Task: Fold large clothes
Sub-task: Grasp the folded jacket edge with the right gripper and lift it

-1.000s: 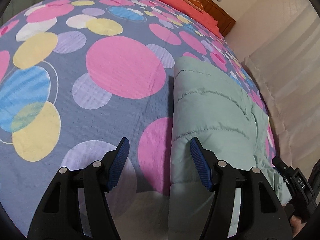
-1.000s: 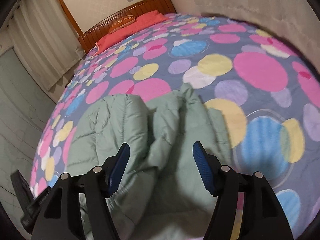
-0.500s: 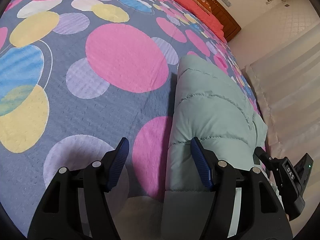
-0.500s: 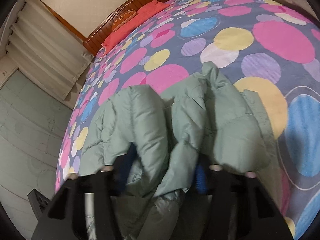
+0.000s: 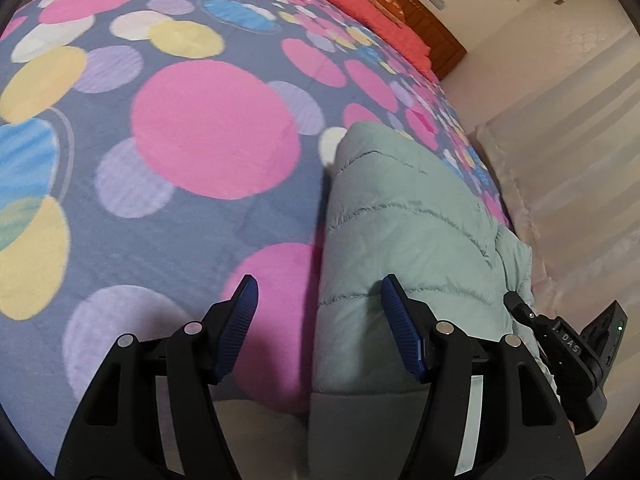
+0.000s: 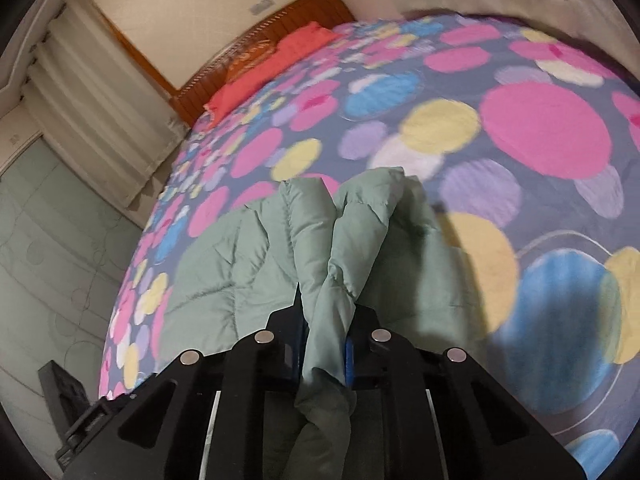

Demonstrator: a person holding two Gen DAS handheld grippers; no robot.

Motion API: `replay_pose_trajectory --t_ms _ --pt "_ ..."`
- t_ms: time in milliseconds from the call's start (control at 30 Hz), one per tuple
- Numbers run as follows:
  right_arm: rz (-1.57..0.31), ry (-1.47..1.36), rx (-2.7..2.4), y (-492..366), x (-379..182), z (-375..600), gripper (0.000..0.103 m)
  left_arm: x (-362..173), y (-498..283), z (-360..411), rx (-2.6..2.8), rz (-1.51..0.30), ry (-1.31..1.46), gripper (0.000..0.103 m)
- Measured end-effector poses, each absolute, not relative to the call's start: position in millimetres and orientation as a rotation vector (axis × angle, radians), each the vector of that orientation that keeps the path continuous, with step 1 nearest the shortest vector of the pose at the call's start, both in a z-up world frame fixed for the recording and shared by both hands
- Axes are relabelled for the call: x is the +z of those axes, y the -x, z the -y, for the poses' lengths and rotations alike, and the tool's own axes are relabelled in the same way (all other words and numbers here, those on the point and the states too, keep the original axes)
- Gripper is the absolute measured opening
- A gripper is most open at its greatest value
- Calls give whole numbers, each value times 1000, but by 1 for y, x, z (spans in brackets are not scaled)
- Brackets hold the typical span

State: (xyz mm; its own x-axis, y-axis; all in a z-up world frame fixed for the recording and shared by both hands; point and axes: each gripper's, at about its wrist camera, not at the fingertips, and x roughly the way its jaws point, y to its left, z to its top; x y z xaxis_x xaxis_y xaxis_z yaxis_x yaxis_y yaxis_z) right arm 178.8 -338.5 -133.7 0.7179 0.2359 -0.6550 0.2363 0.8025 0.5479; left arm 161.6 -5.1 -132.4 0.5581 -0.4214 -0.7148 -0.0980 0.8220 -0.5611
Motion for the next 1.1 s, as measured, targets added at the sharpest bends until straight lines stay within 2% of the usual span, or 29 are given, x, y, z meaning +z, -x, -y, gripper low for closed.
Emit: replay_pose_trajectory --t_ms 433,533,633,667,700,900,1067,1100 --pt "-811 -730 -10 -174 -154 359 16 -132 -169 54 -272 -996 508 65" --pt "-816 -727 -2 -170 -149 359 19 -135 -170 54 -260 -999 504 70" --pt "-806 -735 -1 -163 -142 360 42 -137 -170 53 -258 -1002 501 70" --pt "-801 -738 -2 -160 -140 360 52 -136 -169 53 -256 -1001 498 70" --pt "-795 -739 -3 -155 -137 360 58 -136 -169 52 -255 -1001 496 70" --pt "-806 -728 41 -131 -126 347 61 -135 -168 51 -259 -1000 500 70" --pt "-871 -712 35 -118 -137 336 61 -135 -166 51 -260 -999 506 70" --pt "-875 -708 30 -116 -140 336 59 -135 -165 51 -260 -999 504 70"
